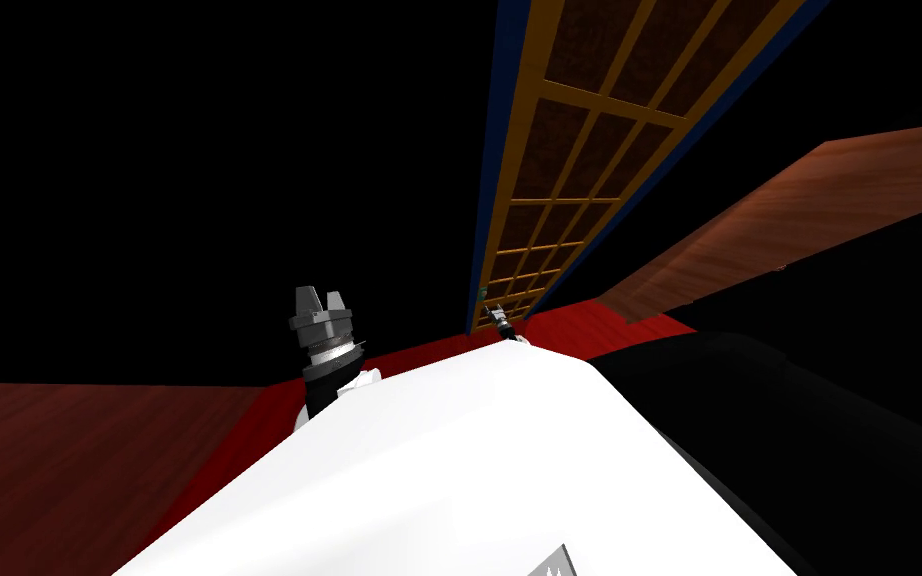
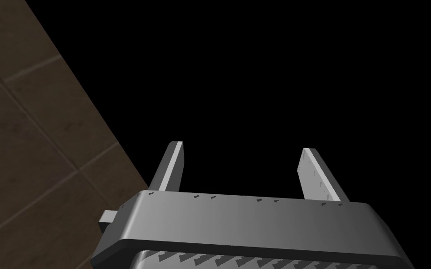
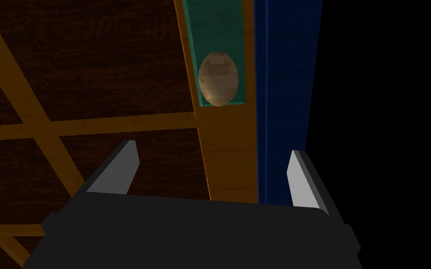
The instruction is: Pull the door open
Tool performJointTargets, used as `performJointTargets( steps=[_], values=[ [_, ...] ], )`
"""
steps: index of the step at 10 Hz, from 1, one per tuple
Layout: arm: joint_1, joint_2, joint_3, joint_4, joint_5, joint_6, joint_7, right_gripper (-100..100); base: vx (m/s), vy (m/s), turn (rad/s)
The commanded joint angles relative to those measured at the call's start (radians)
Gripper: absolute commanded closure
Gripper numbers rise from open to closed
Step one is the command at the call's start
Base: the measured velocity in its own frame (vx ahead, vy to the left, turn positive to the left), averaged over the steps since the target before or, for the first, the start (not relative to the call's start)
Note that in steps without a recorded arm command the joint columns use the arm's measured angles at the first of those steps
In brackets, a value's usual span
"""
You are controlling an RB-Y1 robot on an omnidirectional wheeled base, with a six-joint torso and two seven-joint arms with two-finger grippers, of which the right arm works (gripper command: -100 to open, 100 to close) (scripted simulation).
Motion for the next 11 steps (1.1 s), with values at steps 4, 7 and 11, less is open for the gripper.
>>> performJointTargets(
  steps=[4,7,11],
  values=[
    [-0.008,0.003,0.002,0.002,-0.003,0.011,0.057,-100,-0.062,-0.010,0.001],
    [0.002,-0.012,-0.017,0.014,-0.015,-0.003,0.054,-100,0.156,-0.002,0.091],
    [0.017,-0.034,-0.043,0.032,-0.032,-0.024,0.045,-100,0.206,0.023,0.103]
  ],
)
